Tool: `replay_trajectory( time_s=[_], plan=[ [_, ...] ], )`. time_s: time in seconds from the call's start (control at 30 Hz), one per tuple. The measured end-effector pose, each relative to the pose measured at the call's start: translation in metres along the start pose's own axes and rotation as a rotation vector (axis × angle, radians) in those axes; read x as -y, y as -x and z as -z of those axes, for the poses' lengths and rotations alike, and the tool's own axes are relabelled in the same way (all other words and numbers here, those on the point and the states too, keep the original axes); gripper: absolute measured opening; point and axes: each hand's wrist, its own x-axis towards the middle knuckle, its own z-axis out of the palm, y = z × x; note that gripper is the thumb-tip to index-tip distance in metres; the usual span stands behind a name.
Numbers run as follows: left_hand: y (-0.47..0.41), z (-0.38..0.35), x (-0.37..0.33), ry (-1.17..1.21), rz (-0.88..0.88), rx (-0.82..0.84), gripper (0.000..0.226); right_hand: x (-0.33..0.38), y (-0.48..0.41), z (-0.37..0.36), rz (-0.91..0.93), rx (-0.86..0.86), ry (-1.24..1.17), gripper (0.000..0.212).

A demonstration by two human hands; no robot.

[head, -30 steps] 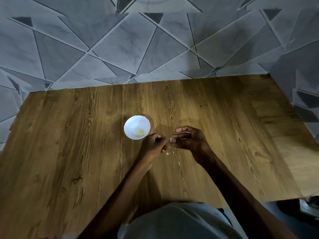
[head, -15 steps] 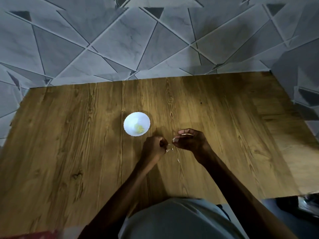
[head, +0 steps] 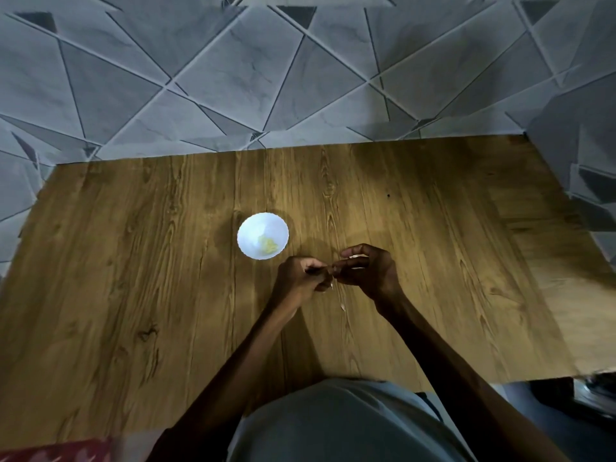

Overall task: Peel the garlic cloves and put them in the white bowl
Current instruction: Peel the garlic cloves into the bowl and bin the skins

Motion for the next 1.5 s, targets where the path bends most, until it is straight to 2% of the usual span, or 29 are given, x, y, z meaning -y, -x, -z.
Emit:
replay_trajectory(
  time_s=[0.33, 0.47, 0.67, 0.9, 1.17, 1.43, 1.5],
  plan=[
    [0.001, -0.002, -0.006, -0.015, 0.026, 0.017, 0.017, 0.004, 0.001, 0.001, 0.072, 0.051, 0.001, 0.030],
    [0.003, 0.000, -0.007, 0.020, 0.077, 0.085, 0.018, 0.006, 0.001, 0.000, 0.083, 0.080, -0.005, 0.027],
    [0.003, 0.003, -0.006, 0.117, 0.109, 0.138, 0.017, 0.005, 0.003, 0.008, 0.010, 0.201, -0.183, 0.031],
    [0.005, 0.004, -0.006, 0.155, 0.119, 0.124, 0.015, -0.003, 0.003, 0.007, 0.031, 0.226, -0.177, 0.020],
    [0.003, 0.007, -0.002, 0.180, 0.154, 0.113, 0.016, -0.007, -0.002, 0.004, -0.105, 0.251, -0.330, 0.023],
    [0.004, 0.008, 0.001, 0.429, 0.241, 0.121, 0.012, -0.008, -0.003, 0.001, -0.202, 0.230, -0.475, 0.024],
    [0.004, 0.009, 0.003, 0.418, 0.252, 0.112, 0.012, -0.010, -0.005, 0.002, -0.239, 0.218, -0.483, 0.023]
  ],
)
